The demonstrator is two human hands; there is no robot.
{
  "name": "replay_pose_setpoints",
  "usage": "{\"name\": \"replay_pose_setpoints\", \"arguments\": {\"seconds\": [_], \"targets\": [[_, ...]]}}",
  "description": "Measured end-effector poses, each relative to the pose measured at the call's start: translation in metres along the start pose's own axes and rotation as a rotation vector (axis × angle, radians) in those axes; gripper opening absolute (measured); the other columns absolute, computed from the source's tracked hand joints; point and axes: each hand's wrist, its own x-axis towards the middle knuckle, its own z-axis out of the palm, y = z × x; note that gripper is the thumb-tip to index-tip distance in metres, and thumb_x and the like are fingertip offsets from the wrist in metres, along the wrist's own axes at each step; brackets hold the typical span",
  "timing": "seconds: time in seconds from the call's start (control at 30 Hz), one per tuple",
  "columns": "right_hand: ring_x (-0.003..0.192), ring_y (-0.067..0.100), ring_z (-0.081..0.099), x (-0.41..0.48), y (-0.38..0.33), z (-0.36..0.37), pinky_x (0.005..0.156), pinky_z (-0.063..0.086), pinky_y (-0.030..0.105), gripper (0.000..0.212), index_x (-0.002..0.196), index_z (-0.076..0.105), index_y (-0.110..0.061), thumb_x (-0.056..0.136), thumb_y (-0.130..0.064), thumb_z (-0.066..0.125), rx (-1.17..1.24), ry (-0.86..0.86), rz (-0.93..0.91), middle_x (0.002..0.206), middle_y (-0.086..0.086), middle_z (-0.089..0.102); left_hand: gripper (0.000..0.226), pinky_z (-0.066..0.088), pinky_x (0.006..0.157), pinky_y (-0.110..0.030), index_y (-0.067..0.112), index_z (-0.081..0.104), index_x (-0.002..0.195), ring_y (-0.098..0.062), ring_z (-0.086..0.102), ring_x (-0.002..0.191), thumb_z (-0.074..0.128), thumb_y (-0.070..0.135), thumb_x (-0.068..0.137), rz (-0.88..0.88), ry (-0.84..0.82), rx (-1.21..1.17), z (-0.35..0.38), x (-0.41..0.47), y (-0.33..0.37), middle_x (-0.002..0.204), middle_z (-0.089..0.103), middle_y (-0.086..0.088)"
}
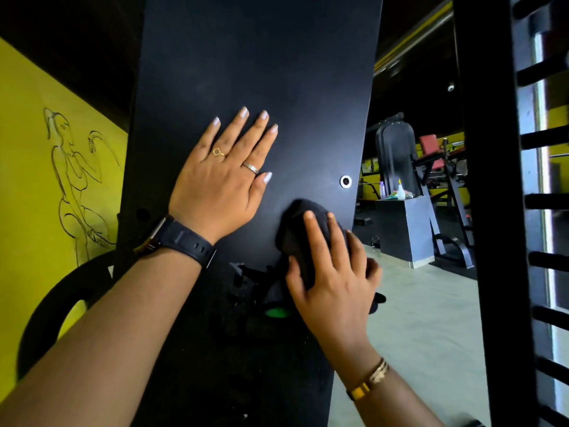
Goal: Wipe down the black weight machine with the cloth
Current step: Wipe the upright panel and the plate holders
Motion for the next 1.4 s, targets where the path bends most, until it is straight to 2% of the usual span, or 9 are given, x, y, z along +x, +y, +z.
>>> {"name": "replay_pose_setpoints", "arguments": {"seconds": [0.1,0.23,0.4,0.57,0.73,0.87,1.07,1.2,1.4], "targets": [[0.123,0.03,0.047,0.015,0.012,0.004,0.095,0.039,0.048,0.06,0.14,0.04,-0.027,0.084,-0.046,0.049,0.066,0.055,0.067,0.13,0.008,0.059,0.057,0.013,0.119,-0.046,0.013,0.025,0.154,-0.027,0.021,0.147,0.03,0.034,0.101,-0.002,0.013,0.003,0.001,0.0,0.001,0.16,0.024,-0.006],[0.113,0.034,0.052,0.044,-0.003,0.005,0.086,0.046,0.045,0.061,0.139,0.049,-0.015,0.083,-0.041,0.051,0.137,0.109,0.127,0.125,0.014,0.059,0.057,0.015,0.118,-0.046,0.012,0.027,0.153,-0.027,0.023,0.147,0.032,0.033,0.1,-0.006,0.028,-0.008,0.001,0.0,0.001,0.159,0.027,-0.006],[0.123,0.032,0.048,0.032,-0.036,0.005,0.088,0.042,0.043,0.063,0.143,0.04,-0.022,0.085,-0.045,0.049,0.063,0.071,0.047,0.137,0.014,0.054,0.057,0.014,0.119,-0.046,0.013,0.026,0.153,-0.026,0.021,0.147,0.029,0.034,0.101,-0.014,0.014,-0.018,-0.001,-0.001,0.002,0.159,0.025,-0.006],[0.132,0.029,0.045,-0.006,-0.022,0.006,0.097,0.043,0.045,0.057,0.143,0.039,-0.028,0.089,-0.045,0.048,0.063,0.038,-0.06,0.144,0.011,0.049,0.056,0.014,0.119,-0.046,0.013,0.027,0.153,-0.027,0.022,0.147,0.03,0.033,0.101,-0.015,0.009,-0.023,-0.001,-0.001,0.002,0.159,0.026,-0.006],[0.131,0.03,0.044,0.005,0.0,0.007,0.095,0.042,0.044,0.058,0.143,0.036,-0.028,0.089,-0.044,0.045,0.076,0.044,0.08,0.146,0.009,0.046,0.056,0.013,0.119,-0.046,0.014,0.026,0.153,-0.026,0.021,0.147,0.028,0.034,0.101,-0.022,0.011,-0.027,0.0,-0.002,0.003,0.159,0.025,-0.005],[0.121,0.032,0.05,0.029,-0.018,0.008,0.091,0.041,0.043,0.053,0.142,0.045,-0.021,0.093,-0.041,0.044,0.082,0.077,0.161,0.138,0.01,0.054,0.056,0.013,0.118,-0.046,0.014,0.027,0.153,-0.026,0.022,0.147,0.028,0.033,0.101,-0.016,0.023,-0.017,0.001,-0.001,0.002,0.159,0.026,-0.005],[0.127,0.028,0.049,-0.02,-0.043,0.004,0.093,0.039,0.042,0.054,0.143,0.042,-0.028,0.092,-0.043,0.048,0.051,0.017,-0.097,0.143,0.008,0.051,0.056,0.013,0.118,-0.046,0.013,0.027,0.153,-0.027,0.023,0.147,0.029,0.032,0.101,-0.006,0.025,-0.03,0.001,-0.001,0.002,0.159,0.027,-0.006],[0.127,0.026,0.05,-0.058,-0.019,0.003,0.093,0.044,0.043,0.052,0.142,0.042,-0.032,0.092,-0.042,0.051,0.023,-0.018,-0.289,0.141,0.004,0.053,0.056,0.014,0.118,-0.047,0.013,0.027,0.153,-0.029,0.023,0.146,0.029,0.032,0.101,-0.009,0.013,-0.04,0.001,-0.001,0.002,0.159,0.027,-0.007],[0.115,0.032,0.051,-0.015,0.005,0.005,0.082,0.04,0.041,0.051,0.141,0.043,-0.03,0.091,-0.042,0.047,-0.037,0.005,0.082,0.139,0.006,0.054,0.056,0.013,0.118,-0.046,0.014,0.028,0.153,-0.028,0.024,0.146,0.031,0.032,0.1,-0.017,0.038,-0.042,0.002,-0.002,0.003,0.158,0.028,-0.006]]}}
